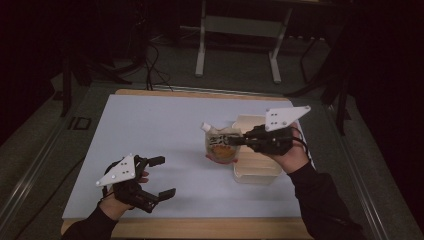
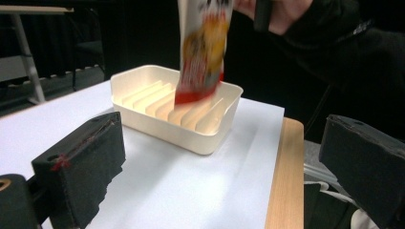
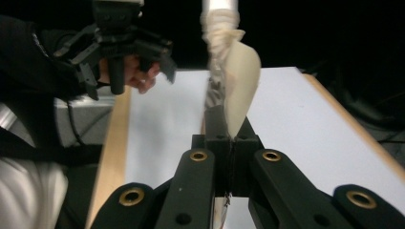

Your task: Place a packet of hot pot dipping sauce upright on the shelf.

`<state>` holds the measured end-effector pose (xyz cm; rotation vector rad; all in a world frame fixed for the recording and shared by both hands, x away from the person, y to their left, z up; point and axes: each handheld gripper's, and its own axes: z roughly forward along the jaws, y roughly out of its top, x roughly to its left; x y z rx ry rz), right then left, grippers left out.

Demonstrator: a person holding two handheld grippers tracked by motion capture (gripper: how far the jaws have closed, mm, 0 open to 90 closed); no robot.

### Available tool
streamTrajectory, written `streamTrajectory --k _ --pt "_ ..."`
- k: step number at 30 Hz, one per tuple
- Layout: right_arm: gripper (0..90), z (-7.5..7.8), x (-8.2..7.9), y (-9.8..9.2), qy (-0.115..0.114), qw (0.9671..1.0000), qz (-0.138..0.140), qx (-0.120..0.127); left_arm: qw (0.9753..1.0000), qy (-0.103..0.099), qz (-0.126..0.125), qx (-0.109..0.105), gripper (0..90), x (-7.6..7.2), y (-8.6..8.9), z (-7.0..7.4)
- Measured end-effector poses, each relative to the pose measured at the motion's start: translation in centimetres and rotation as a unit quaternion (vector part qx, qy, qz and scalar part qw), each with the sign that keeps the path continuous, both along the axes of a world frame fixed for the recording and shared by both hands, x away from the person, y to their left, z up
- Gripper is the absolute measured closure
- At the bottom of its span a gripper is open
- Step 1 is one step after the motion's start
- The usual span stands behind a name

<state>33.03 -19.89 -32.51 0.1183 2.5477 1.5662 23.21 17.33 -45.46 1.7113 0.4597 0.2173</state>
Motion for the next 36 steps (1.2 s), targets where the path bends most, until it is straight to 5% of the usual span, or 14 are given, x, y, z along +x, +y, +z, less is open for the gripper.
streamTrajectory --k 8,17,19,32,36 --pt "89.8 0.7 1.7 -3.2 -0.011 0.9985 -0.033 -0.043 0.9993 0.023 -0.015 0.026 2.1 0.6 -0.8 -2.6" --pt "89.8 -2.1 3.5 -5.3 0.013 0.9957 -0.054 -0.074 0.999 0.029 -0.016 0.031 2.1 0.8 -0.8 -3.2" --pt "89.9 -2.5 3.8 -5.4 0.013 0.9948 -0.059 -0.083 0.9985 0.026 -0.014 0.046 2.1 0.7 -0.9 -3.2" --pt "89.7 -5.4 6.0 -4.6 0.027 0.9904 -0.063 -0.12 0.9986 0.043 -0.004 0.031 2.1 1.0 -0.5 -3.4" --pt "89.6 -6.2 6.3 -4.3 0.038 0.9918 -0.059 -0.107 0.9987 0.042 -0.007 0.028 2.1 0.9 -0.5 -3.5"
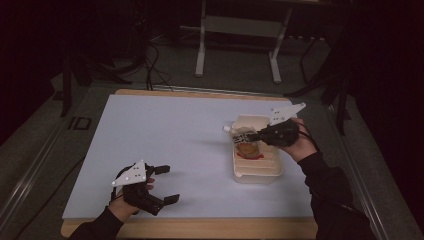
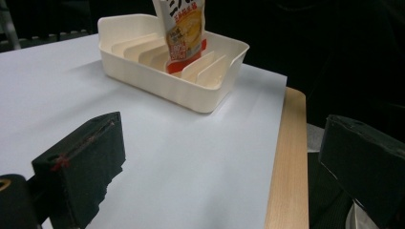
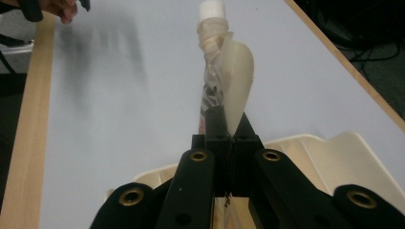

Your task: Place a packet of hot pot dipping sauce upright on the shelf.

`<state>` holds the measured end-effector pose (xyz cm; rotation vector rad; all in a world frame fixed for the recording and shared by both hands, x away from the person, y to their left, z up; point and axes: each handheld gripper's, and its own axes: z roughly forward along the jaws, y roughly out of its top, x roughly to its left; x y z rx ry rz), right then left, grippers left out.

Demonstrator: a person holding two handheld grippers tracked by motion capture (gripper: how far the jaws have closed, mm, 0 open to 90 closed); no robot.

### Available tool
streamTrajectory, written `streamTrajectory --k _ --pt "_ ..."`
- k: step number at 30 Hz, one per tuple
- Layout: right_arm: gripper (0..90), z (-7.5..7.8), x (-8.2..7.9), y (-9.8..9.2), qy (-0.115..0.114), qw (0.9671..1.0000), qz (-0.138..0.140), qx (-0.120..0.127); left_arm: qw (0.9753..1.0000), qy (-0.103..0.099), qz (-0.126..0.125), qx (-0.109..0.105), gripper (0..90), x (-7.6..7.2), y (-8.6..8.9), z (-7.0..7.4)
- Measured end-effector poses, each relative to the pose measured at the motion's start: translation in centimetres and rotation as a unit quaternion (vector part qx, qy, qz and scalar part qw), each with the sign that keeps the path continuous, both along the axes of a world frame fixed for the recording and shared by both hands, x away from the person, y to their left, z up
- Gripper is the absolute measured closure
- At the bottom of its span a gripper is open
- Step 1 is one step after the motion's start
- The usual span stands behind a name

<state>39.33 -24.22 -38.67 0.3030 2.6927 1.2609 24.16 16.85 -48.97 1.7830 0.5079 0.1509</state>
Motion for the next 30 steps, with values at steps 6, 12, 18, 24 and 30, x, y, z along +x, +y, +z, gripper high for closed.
streamTrajectory --k 6,12,18,24,30 --pt "89.6 -1.9 0.2 -0.1 0.011 0.9997 -0.009 0.018 0.9999 0.005 0.005 0.008 2.1 0.2 0.0 -0.3" --pt "88.8 -4.0 0.2 -0.8 0.039 0.9984 -0.021 0.035 0.9999 0.009 0.007 0.006 2.1 0.3 0.1 -0.6" --pt "77.2 -3.2 -0.1 -1.6 0.041 0.9966 -0.04 0.059 0.9999 0.004 0.008 0.004 2.1 0.3 0.2 -0.6" --pt "65.2 -1.0 -1.1 -1.9 0.016 0.9949 -0.046 0.088 0.9998 0.007 0.008 0.015 2.1 0.4 0.2 -0.9" --pt "58.9 1.2 -2.3 -1.8 0.011 0.9903 -0.058 0.126 0.9999 0.004 0.009 0.013 2.1 0.4 0.2 -0.8"
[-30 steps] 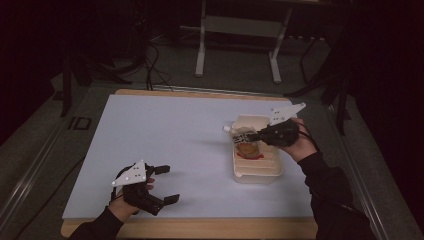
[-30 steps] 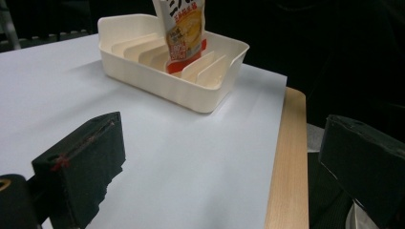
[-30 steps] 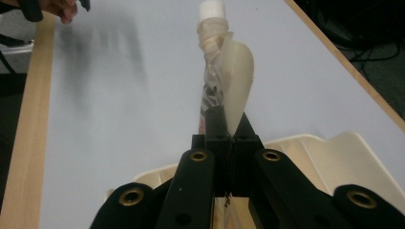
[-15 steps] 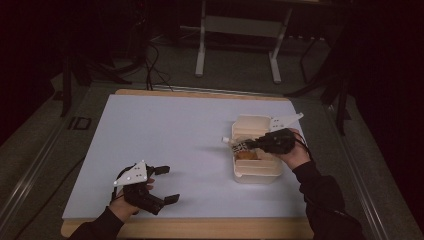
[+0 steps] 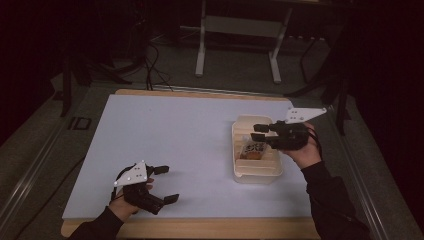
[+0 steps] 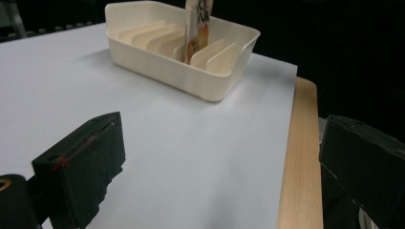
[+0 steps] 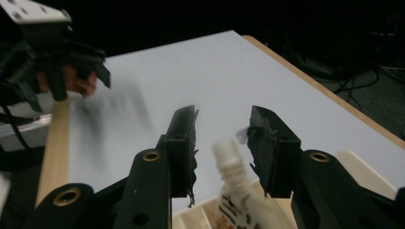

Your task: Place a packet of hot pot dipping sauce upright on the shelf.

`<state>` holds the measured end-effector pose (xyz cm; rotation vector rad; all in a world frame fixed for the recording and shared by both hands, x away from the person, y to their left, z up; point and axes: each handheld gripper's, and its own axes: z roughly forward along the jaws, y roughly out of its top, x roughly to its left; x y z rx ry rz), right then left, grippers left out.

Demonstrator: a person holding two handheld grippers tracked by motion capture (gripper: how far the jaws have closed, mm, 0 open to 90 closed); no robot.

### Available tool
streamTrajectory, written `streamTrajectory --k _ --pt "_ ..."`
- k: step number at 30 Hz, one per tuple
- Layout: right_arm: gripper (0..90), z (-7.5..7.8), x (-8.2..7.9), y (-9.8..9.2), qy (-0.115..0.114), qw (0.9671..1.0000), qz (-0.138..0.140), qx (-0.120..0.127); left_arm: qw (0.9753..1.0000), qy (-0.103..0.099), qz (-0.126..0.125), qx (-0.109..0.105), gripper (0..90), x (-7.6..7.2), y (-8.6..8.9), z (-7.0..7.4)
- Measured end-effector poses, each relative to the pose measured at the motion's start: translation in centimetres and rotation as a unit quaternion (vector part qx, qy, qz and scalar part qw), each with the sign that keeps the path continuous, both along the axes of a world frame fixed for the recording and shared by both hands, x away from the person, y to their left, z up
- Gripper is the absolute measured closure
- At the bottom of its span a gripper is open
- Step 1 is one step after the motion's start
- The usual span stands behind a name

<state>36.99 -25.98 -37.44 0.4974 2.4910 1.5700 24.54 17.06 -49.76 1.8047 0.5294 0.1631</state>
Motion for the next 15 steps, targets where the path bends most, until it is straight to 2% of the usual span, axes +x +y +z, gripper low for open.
streamTrajectory --k 2,5,7,9,10,12,15 --pt "52.6 0.4 -0.4 0.4 0.003 0.9999 -0.01 -0.003 1.0 -0.002 0.001 0.002 2.1 0.0 0.0 0.0" --pt "47.4 0.7 -0.8 0.9 0.009 0.9999 -0.005 0.004 1.0 0.0 0.001 0.003 2.1 0.0 0.0 0.0" --pt "38.6 0.7 -1.4 1.6 0.01 0.9999 -0.004 0.008 1.0 -0.002 0.001 0.002 2.1 0.0 0.0 0.0" --pt "37.7 0.7 -1.7 1.9 0.014 0.9998 0.004 0.013 1.0 -0.001 0.002 0.002 2.1 0.0 0.0 -0.1" --pt "18.9 0.7 -2.7 3.0 0.008 0.9999 0.006 0.012 1.0 0.0 0.001 0.002 2.1 0.0 -0.1 -0.1" --pt "13.5 0.6 -3.3 3.7 0.01 0.9996 0.02 0.018 1.0 -0.002 -0.001 0.003 2.1 -0.1 -0.1 -0.1" --pt "12.4 0.4 -4.2 4.7 0.011 0.9993 0.031 0.02 1.0 -0.002 -0.004 0.005 2.1 -0.2 -0.2 -0.1"
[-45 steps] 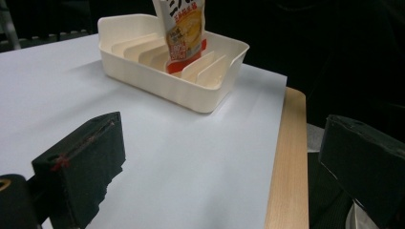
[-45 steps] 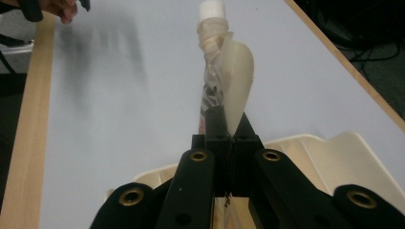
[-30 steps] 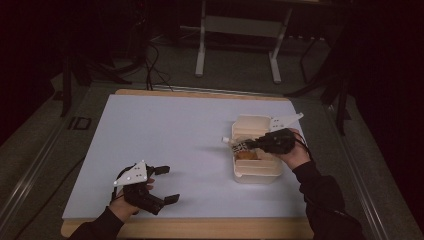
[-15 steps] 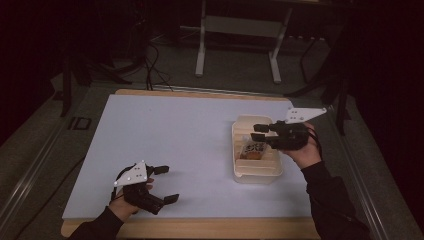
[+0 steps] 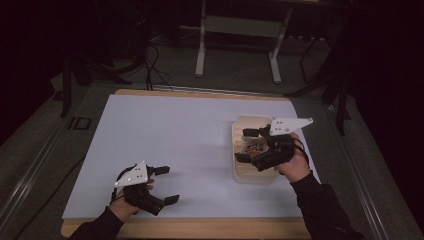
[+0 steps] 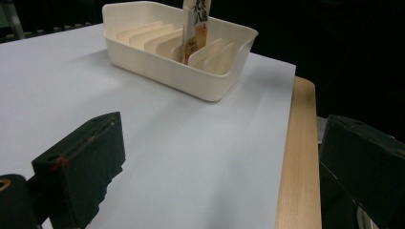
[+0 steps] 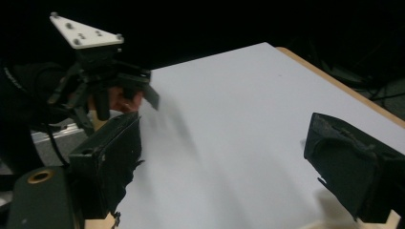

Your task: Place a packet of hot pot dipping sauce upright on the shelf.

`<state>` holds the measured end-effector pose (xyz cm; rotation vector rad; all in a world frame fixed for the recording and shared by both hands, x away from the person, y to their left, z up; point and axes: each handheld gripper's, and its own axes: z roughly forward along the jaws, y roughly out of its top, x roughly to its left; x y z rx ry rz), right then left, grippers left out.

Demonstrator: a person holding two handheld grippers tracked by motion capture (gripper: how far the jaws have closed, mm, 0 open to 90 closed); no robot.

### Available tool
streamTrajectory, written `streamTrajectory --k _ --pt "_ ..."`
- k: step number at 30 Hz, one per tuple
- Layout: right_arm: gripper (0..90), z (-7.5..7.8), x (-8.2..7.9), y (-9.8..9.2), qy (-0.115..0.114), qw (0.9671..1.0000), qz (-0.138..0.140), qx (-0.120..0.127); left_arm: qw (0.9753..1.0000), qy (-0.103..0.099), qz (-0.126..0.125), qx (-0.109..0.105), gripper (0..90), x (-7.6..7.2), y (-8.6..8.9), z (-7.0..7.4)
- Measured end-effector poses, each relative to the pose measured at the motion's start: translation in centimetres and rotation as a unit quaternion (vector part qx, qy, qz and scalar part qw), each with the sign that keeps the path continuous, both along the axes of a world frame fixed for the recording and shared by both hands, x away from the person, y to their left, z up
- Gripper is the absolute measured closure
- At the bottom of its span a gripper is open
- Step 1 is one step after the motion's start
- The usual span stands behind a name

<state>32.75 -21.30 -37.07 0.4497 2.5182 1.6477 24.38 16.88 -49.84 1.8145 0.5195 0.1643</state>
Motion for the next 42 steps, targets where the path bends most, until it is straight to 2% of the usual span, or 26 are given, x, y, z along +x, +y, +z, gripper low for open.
streamTrajectory --k 5,7,9,11,14,16,18,22,30,32,39,42 --pt "12.4 -0.7 -1.3 1.0 -0.003 0.9998 0.004 0.019 1.0 0.0 0.001 -0.001 2.1 -0.2 0.1 0.0" --pt "12.4 -1.0 -1.8 1.4 -0.014 0.9998 0.002 0.012 1.0 -0.001 0.0 -0.002 2.1 -0.2 0.1 0.0" --pt "12.4 -1.5 -2.2 1.7 -0.009 0.9999 0.006 0.007 1.0 -0.001 0.001 -0.002 2.0 -0.2 0.1 0.0" --pt "13.5 -2.0 -2.8 2.0 -0.017 0.9999 0.002 -0.002 1.0 0.001 0.0 -0.006 2.1 -0.2 0.1 0.0" --pt "13.6 -2.8 -3.5 2.3 -0.014 0.9999 0.004 -0.003 1.0 0.003 -0.001 -0.004 2.1 -0.2 0.1 -0.1" --pt "13.4 -3.4 -3.9 2.3 -0.003 0.9999 0.012 0.0 1.0 0.004 -0.002 -0.001 2.1 -0.2 0.0 -0.1" --pt "13.4 -4.1 -4.4 2.4 -0.006 1.0 0.004 -0.007 1.0 0.005 -0.004 -0.002 2.1 -0.3 0.0 -0.1" --pt "13.4 -5.3 -5.4 2.3 -0.009 0.9998 0.003 -0.016 1.0 0.004 -0.002 0.0 2.0 -0.3 0.0 -0.1" --pt "13.5 -7.3 -6.8 1.3 0.01 0.9998 0.0 -0.02 0.9999 0.003 -0.009 0.004 2.1 -0.3 -0.1 -0.3" --pt "13.5 -7.5 -7.1 1.0 0.007 0.9996 -0.001 -0.025 0.9999 0.003 -0.009 0.005 2.1 -0.3 -0.1 -0.3" --pt "13.8 -8.2 -7.9 -0.2 0.012 0.9998 -0.008 -0.013 0.9999 0.002 -0.008 0.006 2.1 -0.4 -0.2 -0.3" --pt "13.8 -8.5 -8.4 -0.7 0.008 0.9997 -0.01 -0.019 0.9999 0.001 -0.009 0.008 2.1 -0.4 -0.2 -0.3"
